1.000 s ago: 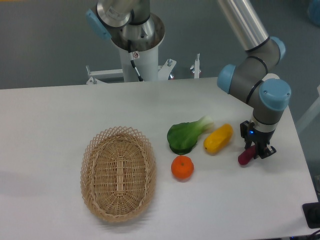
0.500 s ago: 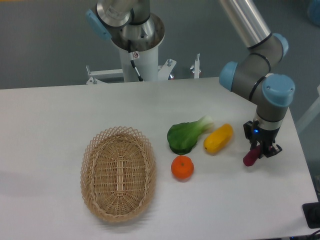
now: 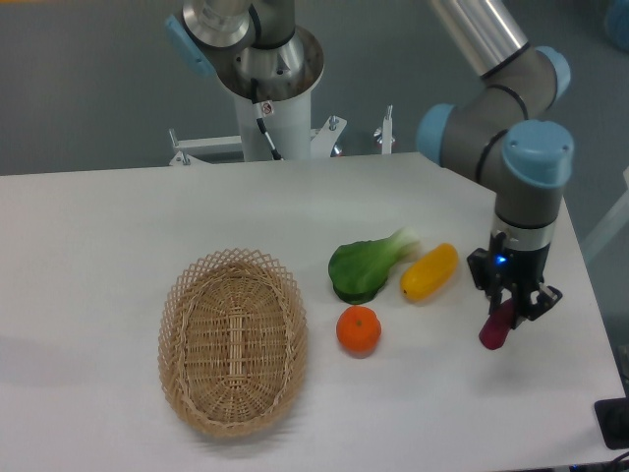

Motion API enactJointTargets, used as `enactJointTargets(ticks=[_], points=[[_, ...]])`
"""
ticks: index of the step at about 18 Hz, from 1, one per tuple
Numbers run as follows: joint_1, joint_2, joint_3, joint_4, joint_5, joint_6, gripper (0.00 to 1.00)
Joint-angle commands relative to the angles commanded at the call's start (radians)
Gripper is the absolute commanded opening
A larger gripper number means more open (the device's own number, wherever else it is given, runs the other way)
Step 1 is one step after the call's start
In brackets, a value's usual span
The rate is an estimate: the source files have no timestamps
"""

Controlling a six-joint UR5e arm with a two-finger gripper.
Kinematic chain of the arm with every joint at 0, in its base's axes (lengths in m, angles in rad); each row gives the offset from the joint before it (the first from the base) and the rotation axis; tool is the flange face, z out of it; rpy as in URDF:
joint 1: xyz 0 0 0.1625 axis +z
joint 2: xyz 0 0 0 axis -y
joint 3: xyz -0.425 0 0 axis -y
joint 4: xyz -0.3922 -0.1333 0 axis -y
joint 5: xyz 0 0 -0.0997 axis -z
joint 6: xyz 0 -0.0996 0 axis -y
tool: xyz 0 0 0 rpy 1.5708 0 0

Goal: Pick up the sweet potato from the table
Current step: 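Lift the sweet potato off the table and carry it toward the basket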

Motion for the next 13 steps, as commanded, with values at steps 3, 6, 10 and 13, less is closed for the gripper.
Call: enactJointTargets(ticks=[3,6,10,13], points=[[-0.021,0.035,-0.002,-0.008,-0.025,-0.063,0.38],[-0.043,0.052,-0.012,-0.009,-0.028,-0.092,0.38],[-0.066,0.065,-0.012,-0.009,-0.028,-0.128,0.38],[-0.074,0.066,-0.011,-0.009,-0.028,-0.128,0.38]])
